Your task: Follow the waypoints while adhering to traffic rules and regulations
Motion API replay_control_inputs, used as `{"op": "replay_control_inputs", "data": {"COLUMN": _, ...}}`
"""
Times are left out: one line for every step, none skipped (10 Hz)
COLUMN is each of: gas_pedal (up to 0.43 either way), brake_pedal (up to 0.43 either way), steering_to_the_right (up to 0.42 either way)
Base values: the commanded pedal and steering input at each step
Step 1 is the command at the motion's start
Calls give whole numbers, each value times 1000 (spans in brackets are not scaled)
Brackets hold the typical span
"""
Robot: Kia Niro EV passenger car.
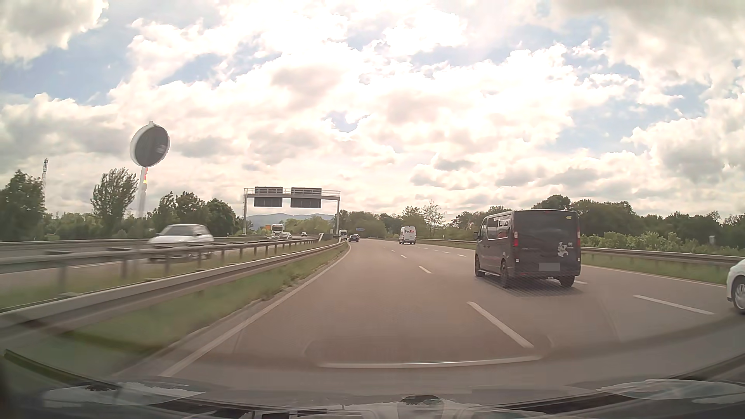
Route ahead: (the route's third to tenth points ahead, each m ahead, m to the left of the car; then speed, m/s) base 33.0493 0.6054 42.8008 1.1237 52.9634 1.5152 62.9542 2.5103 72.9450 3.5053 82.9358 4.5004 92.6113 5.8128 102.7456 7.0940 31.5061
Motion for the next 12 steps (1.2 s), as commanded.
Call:
{"op": "replay_control_inputs", "data": {"gas_pedal": 248, "brake_pedal": 0, "steering_to_the_right": -12}}
{"op": "replay_control_inputs", "data": {"gas_pedal": 248, "brake_pedal": 0, "steering_to_the_right": -11}}
{"op": "replay_control_inputs", "data": {"gas_pedal": 248, "brake_pedal": 0, "steering_to_the_right": -11}}
{"op": "replay_control_inputs", "data": {"gas_pedal": 248, "brake_pedal": 0, "steering_to_the_right": -11}}
{"op": "replay_control_inputs", "data": {"gas_pedal": 248, "brake_pedal": 0, "steering_to_the_right": -11}}
{"op": "replay_control_inputs", "data": {"gas_pedal": 248, "brake_pedal": 0, "steering_to_the_right": -11}}
{"op": "replay_control_inputs", "data": {"gas_pedal": 248, "brake_pedal": 0, "steering_to_the_right": -11}}
{"op": "replay_control_inputs", "data": {"gas_pedal": 248, "brake_pedal": 0, "steering_to_the_right": -11}}
{"op": "replay_control_inputs", "data": {"gas_pedal": 248, "brake_pedal": 0, "steering_to_the_right": -11}}
{"op": "replay_control_inputs", "data": {"gas_pedal": 248, "brake_pedal": 0, "steering_to_the_right": -11}}
{"op": "replay_control_inputs", "data": {"gas_pedal": 240, "brake_pedal": 0, "steering_to_the_right": -11}}
{"op": "replay_control_inputs", "data": {"gas_pedal": 240, "brake_pedal": 0, "steering_to_the_right": -11}}
